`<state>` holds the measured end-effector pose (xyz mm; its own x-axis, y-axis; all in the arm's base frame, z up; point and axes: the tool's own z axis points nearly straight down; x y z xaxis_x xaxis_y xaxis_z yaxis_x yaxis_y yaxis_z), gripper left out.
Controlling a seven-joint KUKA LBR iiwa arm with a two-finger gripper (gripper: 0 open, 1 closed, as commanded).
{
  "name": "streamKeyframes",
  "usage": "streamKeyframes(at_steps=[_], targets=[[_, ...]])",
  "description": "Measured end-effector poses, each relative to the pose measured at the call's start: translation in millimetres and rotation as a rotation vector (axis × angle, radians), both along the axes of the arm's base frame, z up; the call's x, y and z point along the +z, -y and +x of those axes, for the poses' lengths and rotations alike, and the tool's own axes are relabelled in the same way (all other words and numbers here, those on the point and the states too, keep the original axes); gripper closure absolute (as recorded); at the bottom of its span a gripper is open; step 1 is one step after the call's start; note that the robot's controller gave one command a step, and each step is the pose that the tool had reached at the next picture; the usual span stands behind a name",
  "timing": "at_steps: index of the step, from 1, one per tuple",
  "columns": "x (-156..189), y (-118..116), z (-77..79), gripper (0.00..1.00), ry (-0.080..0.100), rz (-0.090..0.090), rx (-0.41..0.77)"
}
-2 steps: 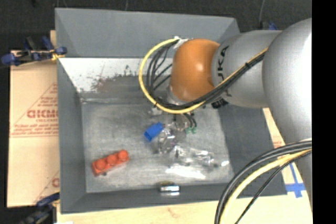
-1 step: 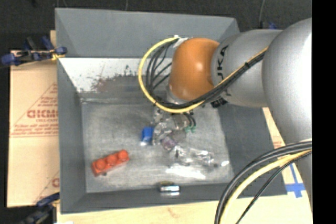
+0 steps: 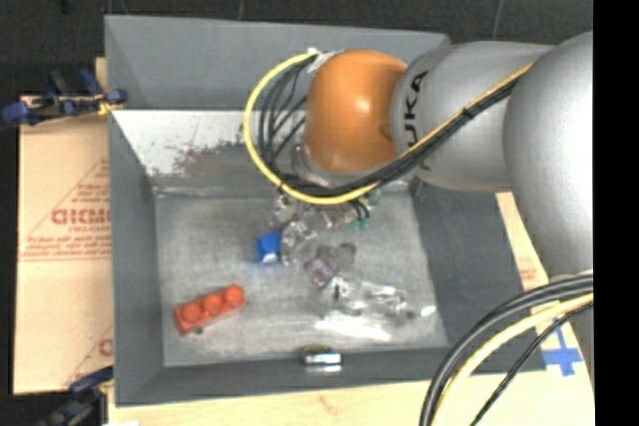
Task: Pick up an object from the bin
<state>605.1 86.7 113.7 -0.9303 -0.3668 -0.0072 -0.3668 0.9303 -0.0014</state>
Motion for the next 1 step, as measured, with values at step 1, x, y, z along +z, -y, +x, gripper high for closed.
streamKeyframes(at_steps=[1], targets=[[161.2, 7.4, 4.1, 1.0, 0.007, -0.001, 0.035]])
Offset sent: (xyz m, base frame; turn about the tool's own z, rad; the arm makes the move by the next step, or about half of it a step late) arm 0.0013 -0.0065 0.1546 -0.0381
